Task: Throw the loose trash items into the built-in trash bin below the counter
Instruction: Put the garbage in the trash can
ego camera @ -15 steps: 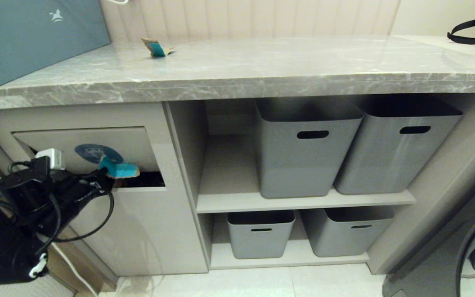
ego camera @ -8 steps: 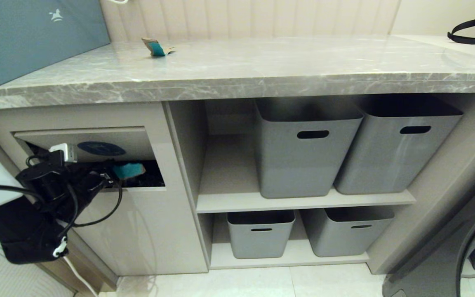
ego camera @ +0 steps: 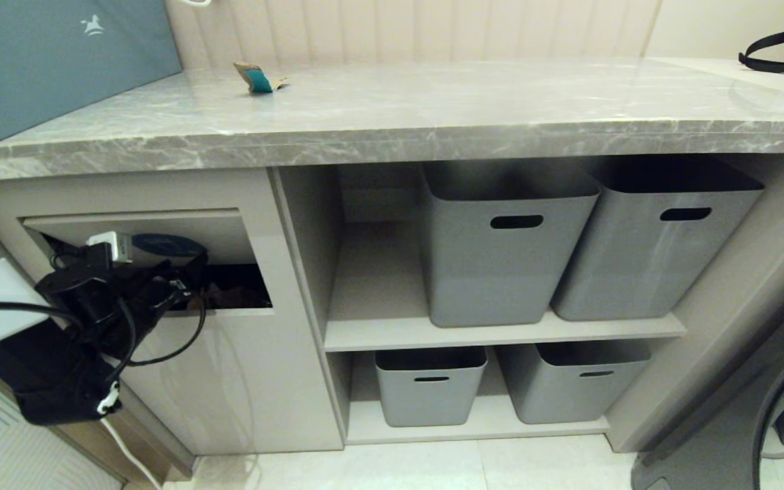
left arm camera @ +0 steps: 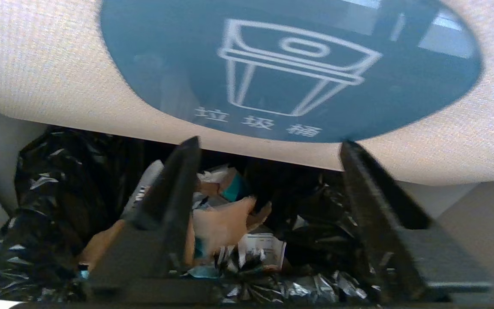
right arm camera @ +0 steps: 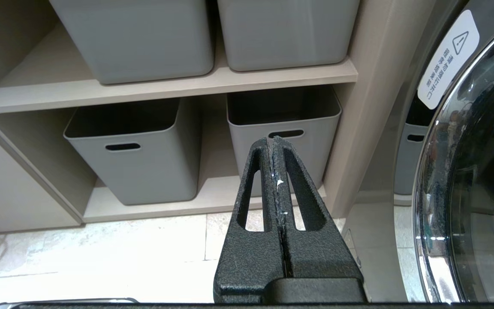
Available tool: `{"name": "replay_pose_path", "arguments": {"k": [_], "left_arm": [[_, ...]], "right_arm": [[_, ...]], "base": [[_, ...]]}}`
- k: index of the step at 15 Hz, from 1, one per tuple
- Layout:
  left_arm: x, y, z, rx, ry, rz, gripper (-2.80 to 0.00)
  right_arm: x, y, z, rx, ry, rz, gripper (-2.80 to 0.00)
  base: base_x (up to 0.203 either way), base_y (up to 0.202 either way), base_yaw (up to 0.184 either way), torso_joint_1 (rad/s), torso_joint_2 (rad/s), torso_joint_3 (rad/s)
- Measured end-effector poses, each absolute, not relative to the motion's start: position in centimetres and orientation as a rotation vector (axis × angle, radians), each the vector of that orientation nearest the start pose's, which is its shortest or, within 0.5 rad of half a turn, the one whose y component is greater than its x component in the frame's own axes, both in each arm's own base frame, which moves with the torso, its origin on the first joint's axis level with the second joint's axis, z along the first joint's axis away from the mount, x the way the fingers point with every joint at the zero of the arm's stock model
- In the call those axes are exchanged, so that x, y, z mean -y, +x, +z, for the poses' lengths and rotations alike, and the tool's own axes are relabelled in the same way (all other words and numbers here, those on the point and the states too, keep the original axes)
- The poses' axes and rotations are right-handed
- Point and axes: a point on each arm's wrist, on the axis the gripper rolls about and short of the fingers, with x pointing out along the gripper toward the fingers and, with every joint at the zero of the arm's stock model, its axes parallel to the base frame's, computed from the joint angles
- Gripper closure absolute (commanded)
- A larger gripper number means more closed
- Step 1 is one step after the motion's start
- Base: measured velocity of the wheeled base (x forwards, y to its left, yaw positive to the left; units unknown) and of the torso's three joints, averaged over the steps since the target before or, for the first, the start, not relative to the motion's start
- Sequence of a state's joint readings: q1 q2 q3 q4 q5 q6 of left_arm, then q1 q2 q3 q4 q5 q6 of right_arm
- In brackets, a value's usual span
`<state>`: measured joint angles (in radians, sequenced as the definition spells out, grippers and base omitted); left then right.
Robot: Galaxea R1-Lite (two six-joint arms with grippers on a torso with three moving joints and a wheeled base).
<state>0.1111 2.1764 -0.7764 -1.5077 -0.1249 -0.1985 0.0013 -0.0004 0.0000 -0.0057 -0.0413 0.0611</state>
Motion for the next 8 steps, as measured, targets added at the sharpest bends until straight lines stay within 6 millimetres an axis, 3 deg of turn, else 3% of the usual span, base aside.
{"name": "replay_pose_path", "arguments": {"k": [5, 8], "left_arm": [[-3.9, 35.4, 10.5, 0.086, -0.201, 0.013, -2.80], [-3.6, 32.6, 12.5, 0.101, -0.204, 0.021, -2.80]], "right_arm": [[0.1, -2.3, 7.6, 0.007, 0.061, -0.040, 0.00], [0.1, -2.3, 7.6, 0.007, 0.061, -0.039, 0.00]], "base": [[0.000, 0.000, 0.000, 0.000, 0.00, 0.000], [0.000, 0.000, 0.000, 0.000, 0.00, 0.000]]}}
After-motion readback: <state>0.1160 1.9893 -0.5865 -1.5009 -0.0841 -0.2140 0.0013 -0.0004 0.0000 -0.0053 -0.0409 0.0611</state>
